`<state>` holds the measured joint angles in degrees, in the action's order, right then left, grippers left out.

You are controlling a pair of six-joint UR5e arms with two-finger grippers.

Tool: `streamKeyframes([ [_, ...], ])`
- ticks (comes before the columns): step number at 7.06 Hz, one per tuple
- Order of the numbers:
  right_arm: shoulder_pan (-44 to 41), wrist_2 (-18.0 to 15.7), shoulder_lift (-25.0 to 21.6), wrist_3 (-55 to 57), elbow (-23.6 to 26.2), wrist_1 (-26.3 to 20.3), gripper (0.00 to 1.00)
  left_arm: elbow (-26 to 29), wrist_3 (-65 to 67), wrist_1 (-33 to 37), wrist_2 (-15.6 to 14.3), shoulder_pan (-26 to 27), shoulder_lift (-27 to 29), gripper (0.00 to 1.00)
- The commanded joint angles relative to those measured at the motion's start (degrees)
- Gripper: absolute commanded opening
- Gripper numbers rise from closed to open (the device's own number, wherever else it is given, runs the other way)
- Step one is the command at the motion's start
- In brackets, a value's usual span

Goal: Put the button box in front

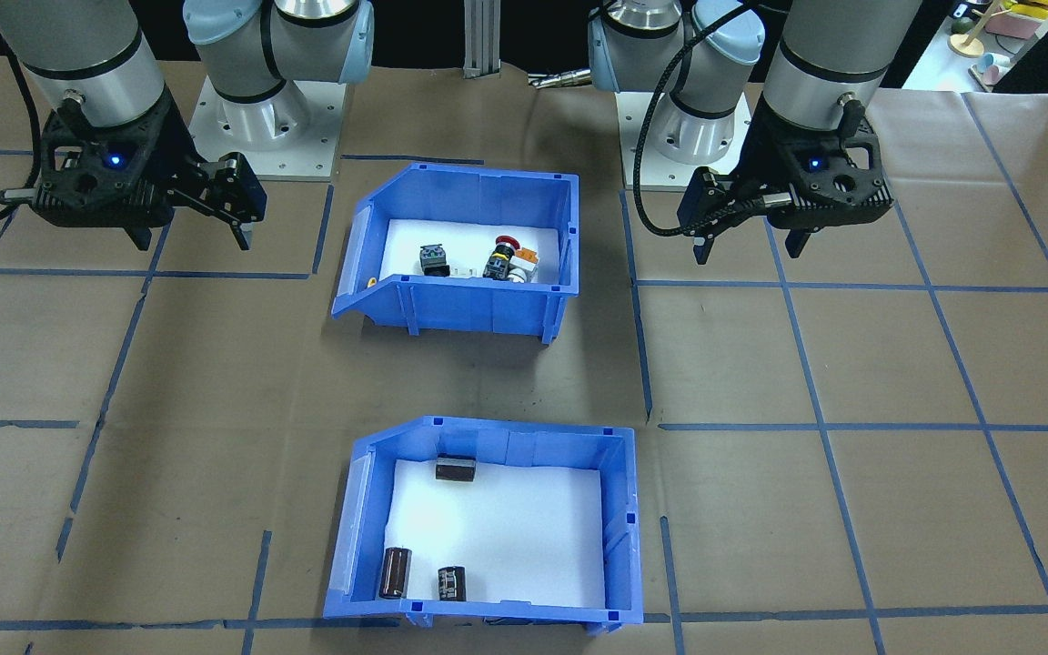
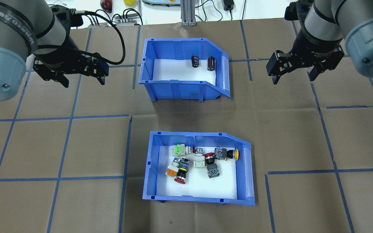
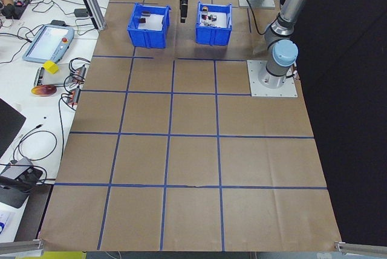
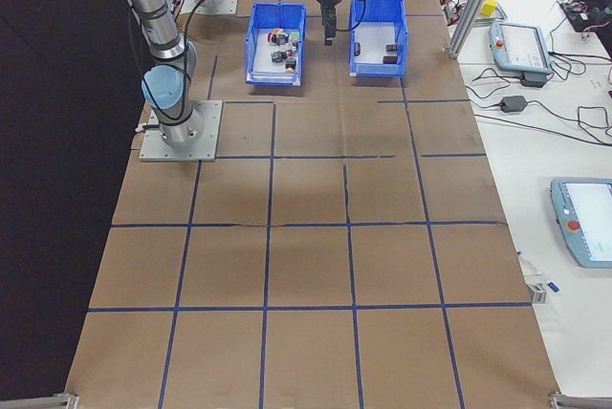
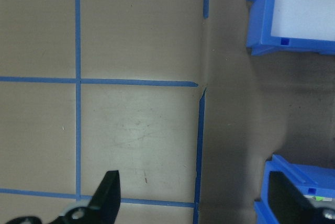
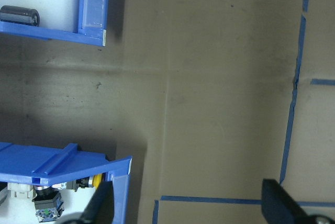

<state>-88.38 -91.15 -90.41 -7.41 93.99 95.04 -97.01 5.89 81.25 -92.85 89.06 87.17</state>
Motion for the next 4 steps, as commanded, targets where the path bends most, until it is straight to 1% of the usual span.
streamKeyframes([
  [1,-0.8,0.5,4.4,-10.7,-3.7,0.9,1.0,-1.8,10.8,-0.1,0.5,0.1,-0.3,0.99],
  [2,-2.2,0.5,7.4,-14.2,-6.2,0.3,1.0,-2.3,17.5,-0.1,1.0,0.9,0.3,0.99],
  [3,-5.4,0.0,11.0,-23.1,-9.1,1.2,1.0,-4.0,25.8,-0.1,2.7,1.6,-0.8,0.98],
  [4,-7.8,-0.2,14.4,-27.0,-12.1,1.5,1.0,-5.7,31.8,-0.2,2.8,1.8,-1.4,0.98],
])
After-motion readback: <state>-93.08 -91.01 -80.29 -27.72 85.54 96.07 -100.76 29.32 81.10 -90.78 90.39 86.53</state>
